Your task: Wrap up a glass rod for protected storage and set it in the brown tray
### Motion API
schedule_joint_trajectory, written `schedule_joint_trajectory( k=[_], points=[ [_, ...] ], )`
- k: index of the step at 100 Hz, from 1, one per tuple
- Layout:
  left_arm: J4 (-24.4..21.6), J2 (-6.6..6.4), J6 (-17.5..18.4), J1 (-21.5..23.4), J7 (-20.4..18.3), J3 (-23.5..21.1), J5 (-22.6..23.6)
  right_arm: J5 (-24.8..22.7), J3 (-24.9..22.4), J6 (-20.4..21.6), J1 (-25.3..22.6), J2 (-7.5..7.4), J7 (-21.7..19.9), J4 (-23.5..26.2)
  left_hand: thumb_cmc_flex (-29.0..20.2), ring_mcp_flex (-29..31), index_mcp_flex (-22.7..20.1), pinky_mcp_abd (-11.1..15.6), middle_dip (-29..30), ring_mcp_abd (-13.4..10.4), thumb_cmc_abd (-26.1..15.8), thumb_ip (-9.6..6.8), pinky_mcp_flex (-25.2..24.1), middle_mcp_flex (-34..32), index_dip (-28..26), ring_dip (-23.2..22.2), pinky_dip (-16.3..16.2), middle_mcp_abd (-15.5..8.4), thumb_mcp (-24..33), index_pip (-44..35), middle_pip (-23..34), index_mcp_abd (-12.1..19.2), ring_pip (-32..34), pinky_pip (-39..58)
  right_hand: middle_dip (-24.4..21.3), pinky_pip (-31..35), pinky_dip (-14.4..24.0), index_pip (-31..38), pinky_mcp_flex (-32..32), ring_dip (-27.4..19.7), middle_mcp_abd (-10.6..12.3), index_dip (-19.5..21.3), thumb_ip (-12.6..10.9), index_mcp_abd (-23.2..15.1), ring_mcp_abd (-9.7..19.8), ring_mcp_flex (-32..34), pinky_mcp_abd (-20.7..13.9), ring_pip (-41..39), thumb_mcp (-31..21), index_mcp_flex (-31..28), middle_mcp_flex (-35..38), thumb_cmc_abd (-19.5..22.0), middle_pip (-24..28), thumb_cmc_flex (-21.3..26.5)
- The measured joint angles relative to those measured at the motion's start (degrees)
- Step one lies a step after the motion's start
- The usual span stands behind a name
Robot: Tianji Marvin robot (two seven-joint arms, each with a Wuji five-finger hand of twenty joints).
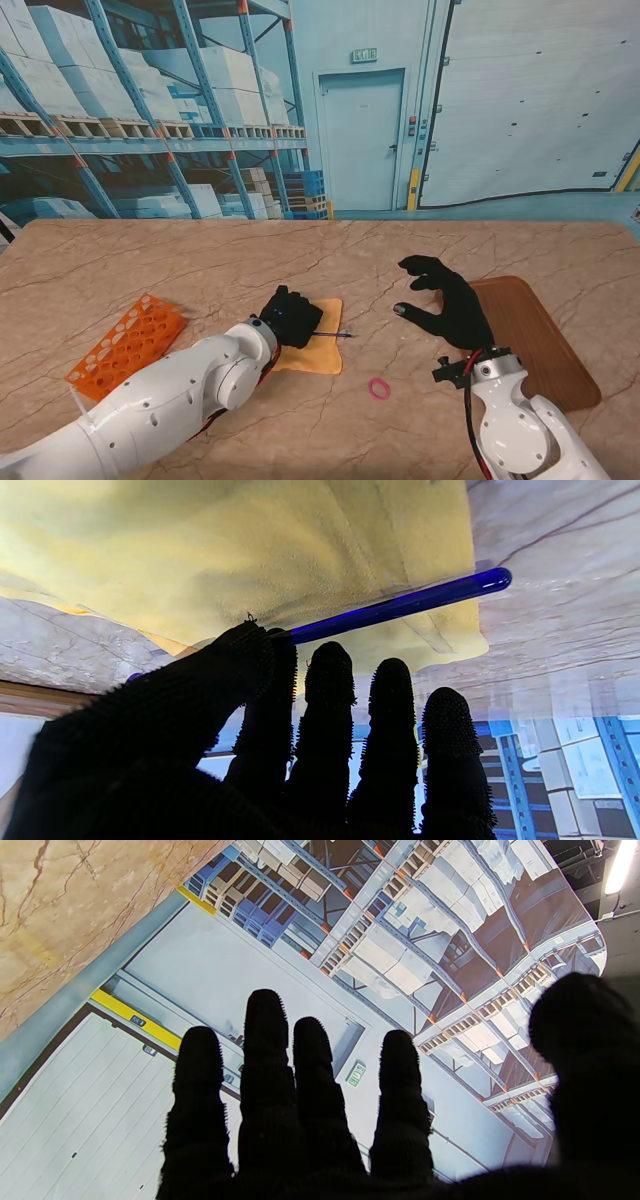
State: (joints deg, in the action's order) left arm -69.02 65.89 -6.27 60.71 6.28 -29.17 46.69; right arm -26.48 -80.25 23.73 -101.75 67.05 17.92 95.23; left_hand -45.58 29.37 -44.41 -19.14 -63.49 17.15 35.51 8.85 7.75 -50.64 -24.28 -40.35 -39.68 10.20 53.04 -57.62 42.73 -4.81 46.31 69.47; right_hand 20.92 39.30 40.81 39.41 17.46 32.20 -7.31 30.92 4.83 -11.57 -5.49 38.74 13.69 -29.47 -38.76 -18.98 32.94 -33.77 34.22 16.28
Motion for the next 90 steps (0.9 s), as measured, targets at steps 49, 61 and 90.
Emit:
schedule_joint_trajectory(
  k=[49,61,90],
  points=[
    [0.5,-0.25,-2.0,-1.6,-1.2,2.4,0.9,0.0,0.0,0.2,0.0,0.0,0.1,0.0,1.3,-3.2,4.3,0.2,2.1,0.0,-0.7,-0.02,-0.5,6.9,-2.7,0.0,0.0,-0.4,-1.5,-5.1,1.8,2.1,-0.7,0.0,0.0,0.0,0.0,0.0,0.0,0.0,0.0,0.0,0.0,0.0,0.0,0.0,0.0,0.0,0.0,0.0,0.0,0.0,0.0,0.0],
    [0.0,-0.31,-2.7,-1.3,-1.8,2.1,1.2,0.0,0.0,0.2,0.0,0.01,0.1,-0.1,2.4,-4.1,5.0,0.3,4.6,0.0,-0.8,-0.08,-1.1,8.2,-2.7,0.0,0.0,-0.5,-2.9,-5.0,2.7,2.3,-1.2,0.0,0.0,0.0,0.0,0.0,0.0,0.0,0.0,0.0,0.0,0.0,0.0,0.0,0.0,0.0,0.0,0.0,0.0,0.0,0.0,0.0],
    [-2.1,-1.08,-2.3,0.5,-2.5,0.0,2.2,0.0,0.0,0.3,0.0,0.01,-0.1,-0.2,6.1,-6.3,6.9,0.8,11.7,0.0,-0.3,-0.13,-2.3,13.2,-2.7,0.0,0.0,0.2,-3.7,2.9,3.8,0.8,-2.7,0.0,0.0,0.0,0.0,0.0,0.0,0.0,0.0,0.0,0.0,0.0,0.0,0.0,0.0,0.0,0.0,0.0,0.0,0.0,0.0,0.0]
  ],
)
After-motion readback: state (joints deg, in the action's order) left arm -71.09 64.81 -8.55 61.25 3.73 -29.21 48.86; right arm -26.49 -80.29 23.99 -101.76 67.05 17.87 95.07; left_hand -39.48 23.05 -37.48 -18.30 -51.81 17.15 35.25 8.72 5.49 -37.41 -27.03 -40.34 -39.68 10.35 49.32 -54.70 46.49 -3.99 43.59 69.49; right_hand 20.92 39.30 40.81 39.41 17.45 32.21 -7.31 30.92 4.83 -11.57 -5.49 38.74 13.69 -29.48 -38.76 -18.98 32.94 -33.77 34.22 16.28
